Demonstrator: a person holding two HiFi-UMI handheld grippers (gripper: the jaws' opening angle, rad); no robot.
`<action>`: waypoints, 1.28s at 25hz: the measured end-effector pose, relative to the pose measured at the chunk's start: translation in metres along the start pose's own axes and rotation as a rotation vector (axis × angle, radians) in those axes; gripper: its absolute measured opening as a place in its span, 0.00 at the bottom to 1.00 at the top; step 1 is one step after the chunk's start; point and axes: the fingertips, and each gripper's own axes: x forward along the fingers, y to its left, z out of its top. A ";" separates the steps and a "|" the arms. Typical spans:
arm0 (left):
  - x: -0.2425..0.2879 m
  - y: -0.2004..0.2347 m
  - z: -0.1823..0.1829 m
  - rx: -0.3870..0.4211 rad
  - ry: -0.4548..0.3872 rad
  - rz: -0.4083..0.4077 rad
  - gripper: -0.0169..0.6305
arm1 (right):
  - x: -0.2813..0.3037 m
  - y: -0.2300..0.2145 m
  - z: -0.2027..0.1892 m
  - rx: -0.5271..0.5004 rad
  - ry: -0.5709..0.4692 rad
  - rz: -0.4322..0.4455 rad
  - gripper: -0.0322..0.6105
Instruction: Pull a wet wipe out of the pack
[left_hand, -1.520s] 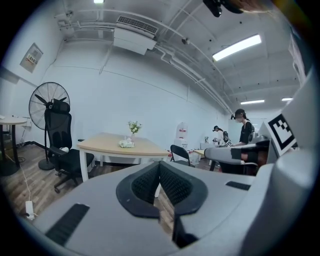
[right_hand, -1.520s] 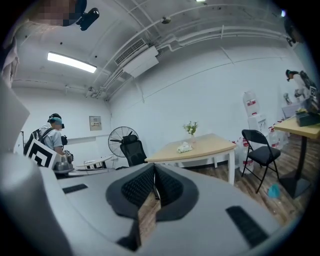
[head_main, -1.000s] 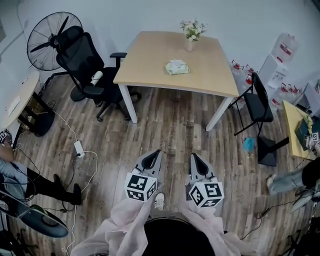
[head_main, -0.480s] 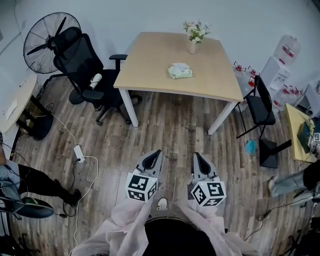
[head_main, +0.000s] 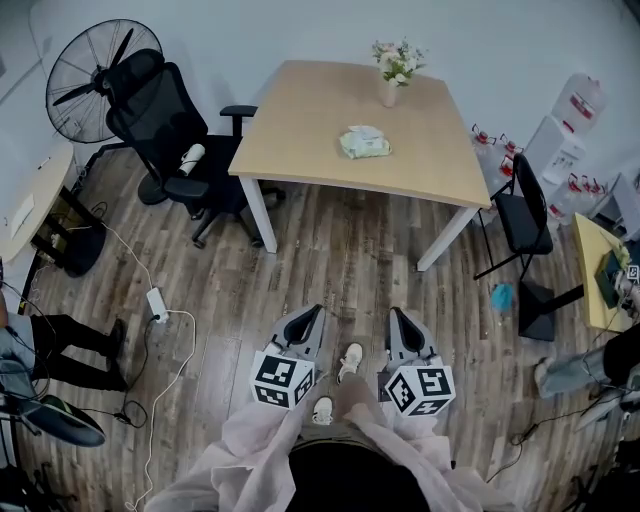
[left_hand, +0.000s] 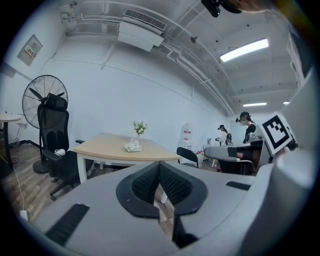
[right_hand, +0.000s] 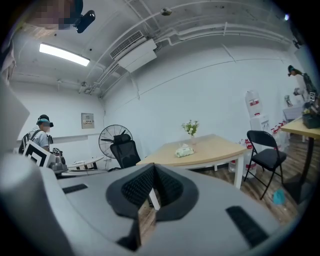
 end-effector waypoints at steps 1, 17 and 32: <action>0.002 0.002 -0.001 0.000 0.000 0.002 0.04 | 0.002 -0.001 -0.001 0.002 0.000 0.000 0.07; 0.077 0.019 0.019 0.013 -0.011 0.017 0.04 | 0.059 -0.052 0.019 0.005 -0.006 0.007 0.07; 0.176 0.063 0.039 0.000 0.003 0.071 0.04 | 0.158 -0.103 0.046 0.044 0.014 0.069 0.07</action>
